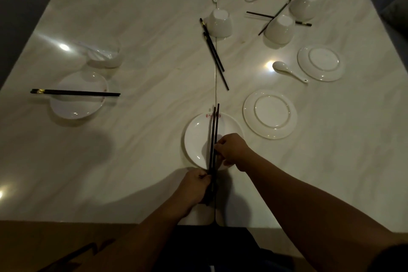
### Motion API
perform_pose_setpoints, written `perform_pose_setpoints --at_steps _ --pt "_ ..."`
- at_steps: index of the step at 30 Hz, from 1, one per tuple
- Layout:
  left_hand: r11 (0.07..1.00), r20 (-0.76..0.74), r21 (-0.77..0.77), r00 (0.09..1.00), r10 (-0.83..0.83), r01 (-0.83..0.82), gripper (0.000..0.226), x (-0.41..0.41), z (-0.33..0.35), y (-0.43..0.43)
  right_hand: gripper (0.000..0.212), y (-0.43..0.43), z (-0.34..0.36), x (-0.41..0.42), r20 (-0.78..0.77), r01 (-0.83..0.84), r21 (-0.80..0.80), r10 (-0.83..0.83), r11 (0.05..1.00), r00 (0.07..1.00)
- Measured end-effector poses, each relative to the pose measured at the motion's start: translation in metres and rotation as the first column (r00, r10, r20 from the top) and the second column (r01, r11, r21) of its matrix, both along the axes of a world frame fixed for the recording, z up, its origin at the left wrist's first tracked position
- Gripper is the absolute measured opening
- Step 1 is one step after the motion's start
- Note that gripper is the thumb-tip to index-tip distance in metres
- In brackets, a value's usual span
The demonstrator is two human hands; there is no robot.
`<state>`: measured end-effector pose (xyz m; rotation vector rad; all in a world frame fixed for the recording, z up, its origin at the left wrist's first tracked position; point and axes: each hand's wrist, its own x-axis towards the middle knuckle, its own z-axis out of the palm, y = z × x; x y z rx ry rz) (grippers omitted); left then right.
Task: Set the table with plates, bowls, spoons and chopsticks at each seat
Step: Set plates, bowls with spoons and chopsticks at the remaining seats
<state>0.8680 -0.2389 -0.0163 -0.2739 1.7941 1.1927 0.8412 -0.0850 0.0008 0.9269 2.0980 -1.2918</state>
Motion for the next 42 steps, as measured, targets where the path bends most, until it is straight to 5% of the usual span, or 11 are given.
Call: perform_pose_setpoints --at_steps 11,16,19,21,25,28,42 --pt "0.991 0.128 0.068 0.986 0.107 -0.116 0.018 -0.006 0.004 0.001 0.01 0.001 0.003 0.002 0.029 0.021 -0.077 -0.019 0.997 0.999" --pt "0.998 0.129 0.032 0.991 0.044 -0.048 0.02 -0.011 0.011 -0.006 0.006 0.005 0.002 0.004 -0.01 0.055 -0.057 -0.055 0.997 0.998" --pt "0.983 -0.112 -0.139 0.984 -0.135 0.119 0.02 -0.024 0.01 -0.018 0.004 0.008 0.003 0.007 -0.034 0.045 -0.026 -0.046 0.999 0.998" --pt "0.92 -0.375 -0.318 0.86 -0.346 0.231 0.015 -0.035 0.01 -0.027 0.005 0.009 0.003 0.009 -0.07 0.028 0.021 -0.027 0.999 0.997" --pt "0.896 -0.616 -0.328 0.651 -0.443 0.299 0.013 -0.061 0.011 -0.028 0.022 0.017 0.005 0.015 -0.158 -0.068 0.219 0.104 0.973 0.982" --pt "0.853 -0.632 -0.393 0.573 -0.521 0.343 0.024 -0.082 0.009 -0.02 0.024 0.027 0.011 0.02 -0.176 -0.071 0.241 0.116 0.968 0.978" --pt "0.866 -0.611 -0.314 0.615 -0.498 0.389 0.017 -0.179 0.039 0.042 0.024 0.106 0.034 -0.048 -0.248 -0.056 0.371 0.156 0.927 0.956"
